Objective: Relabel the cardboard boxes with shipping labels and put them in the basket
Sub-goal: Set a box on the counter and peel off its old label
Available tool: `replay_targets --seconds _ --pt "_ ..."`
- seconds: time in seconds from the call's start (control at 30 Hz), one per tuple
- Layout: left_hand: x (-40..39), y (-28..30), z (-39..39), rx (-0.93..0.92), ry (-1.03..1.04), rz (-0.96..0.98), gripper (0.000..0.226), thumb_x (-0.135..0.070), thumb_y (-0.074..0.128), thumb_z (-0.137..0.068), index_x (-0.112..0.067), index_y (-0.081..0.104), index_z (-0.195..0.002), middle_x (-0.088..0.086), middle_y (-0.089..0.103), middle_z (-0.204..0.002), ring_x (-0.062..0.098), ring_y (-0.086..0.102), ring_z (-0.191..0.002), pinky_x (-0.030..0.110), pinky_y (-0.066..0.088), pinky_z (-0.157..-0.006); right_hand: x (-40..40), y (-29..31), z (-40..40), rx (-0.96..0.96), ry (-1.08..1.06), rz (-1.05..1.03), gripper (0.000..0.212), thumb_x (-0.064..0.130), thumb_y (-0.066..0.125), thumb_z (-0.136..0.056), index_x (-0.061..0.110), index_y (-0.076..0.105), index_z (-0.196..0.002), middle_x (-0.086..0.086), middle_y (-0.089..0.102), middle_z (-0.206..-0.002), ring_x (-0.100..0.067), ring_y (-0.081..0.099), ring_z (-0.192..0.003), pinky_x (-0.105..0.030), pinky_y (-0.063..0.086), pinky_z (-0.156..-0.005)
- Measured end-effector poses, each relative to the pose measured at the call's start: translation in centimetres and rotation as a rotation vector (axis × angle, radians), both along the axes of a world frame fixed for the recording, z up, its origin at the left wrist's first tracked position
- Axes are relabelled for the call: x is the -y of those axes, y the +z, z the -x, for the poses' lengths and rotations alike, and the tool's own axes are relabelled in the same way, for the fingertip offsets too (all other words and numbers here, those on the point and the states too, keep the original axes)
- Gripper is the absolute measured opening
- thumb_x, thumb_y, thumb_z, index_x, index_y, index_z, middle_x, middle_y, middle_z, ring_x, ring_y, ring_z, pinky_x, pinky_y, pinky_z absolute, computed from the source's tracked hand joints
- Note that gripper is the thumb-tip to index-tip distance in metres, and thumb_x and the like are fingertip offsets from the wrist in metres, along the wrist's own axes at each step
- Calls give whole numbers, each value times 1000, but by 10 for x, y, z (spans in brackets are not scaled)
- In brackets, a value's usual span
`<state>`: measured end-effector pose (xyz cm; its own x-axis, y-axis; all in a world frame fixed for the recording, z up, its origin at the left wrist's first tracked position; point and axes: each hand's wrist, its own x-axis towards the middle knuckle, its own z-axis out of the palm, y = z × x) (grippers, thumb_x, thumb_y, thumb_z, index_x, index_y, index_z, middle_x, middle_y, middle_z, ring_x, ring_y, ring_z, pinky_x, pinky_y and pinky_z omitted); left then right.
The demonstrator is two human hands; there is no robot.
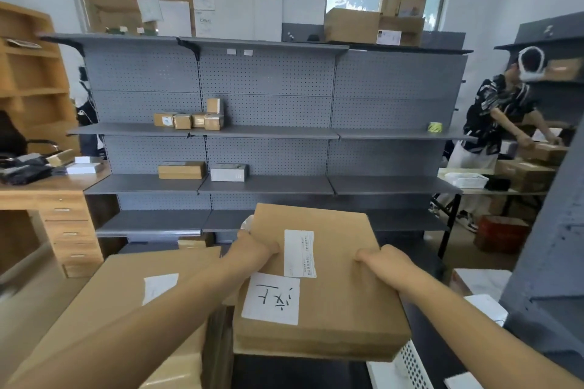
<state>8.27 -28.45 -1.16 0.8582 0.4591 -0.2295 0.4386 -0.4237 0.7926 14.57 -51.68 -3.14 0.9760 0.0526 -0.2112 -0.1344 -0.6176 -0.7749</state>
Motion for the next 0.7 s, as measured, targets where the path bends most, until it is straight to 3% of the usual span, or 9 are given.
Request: replay_targets --seconds 0.07,0.17,0.3,0.4,0.53,0.7 --pt "17 -12 -4 -17 -1 26 69 -34 58 -91 -13 21 -146 8 55 -129 23 57 -103 33 46 -82 17 -11 -8 -29 -3 7 32 42 59 -81 14 55 -96 -2 61 -89 -16 58 -79 -27 44 -59" --pt "28 -38 -10 -42 35 132 72 -30 62 -90 -10 20 -145 11 54 -130 29 59 -110 40 51 -93 30 -32 -18 -88 3 -13 41 42 61 -80 10 56 -105 -4 61 -95 -18 60 -83 -29 46 -62" --pt "27 -73 -21 -123 88 151 63 -26 63 -89 -8 29 -139 13 55 -129 32 60 -110 45 50 -96 28 -71 -24 -148 28 -63 28 37 65 -83 13 59 -96 -3 66 -89 -18 63 -80 -28 50 -66" --pt "20 -107 -27 -142 90 212 60 -16 65 -86 -3 35 -137 16 58 -126 33 61 -109 45 52 -94 18 -108 -23 -176 28 -77 28 36 64 -85 16 61 -104 -3 67 -101 -21 63 -92 -32 51 -81" --pt "16 -160 -28 -217 103 219 70 -18 65 -85 -2 25 -140 17 56 -126 34 59 -109 43 52 -92 4 -160 -22 -250 -22 -58 44 33 61 -86 10 57 -123 -7 65 -114 -25 62 -101 -37 49 -93" --pt "27 -224 -22 -298 198 217 66 -33 63 -82 -6 36 -136 13 59 -119 30 62 -97 42 55 -85 2 -222 -16 -327 -38 43 43 30 59 -89 5 53 -124 -7 62 -106 -24 60 -91 -29 46 -80"
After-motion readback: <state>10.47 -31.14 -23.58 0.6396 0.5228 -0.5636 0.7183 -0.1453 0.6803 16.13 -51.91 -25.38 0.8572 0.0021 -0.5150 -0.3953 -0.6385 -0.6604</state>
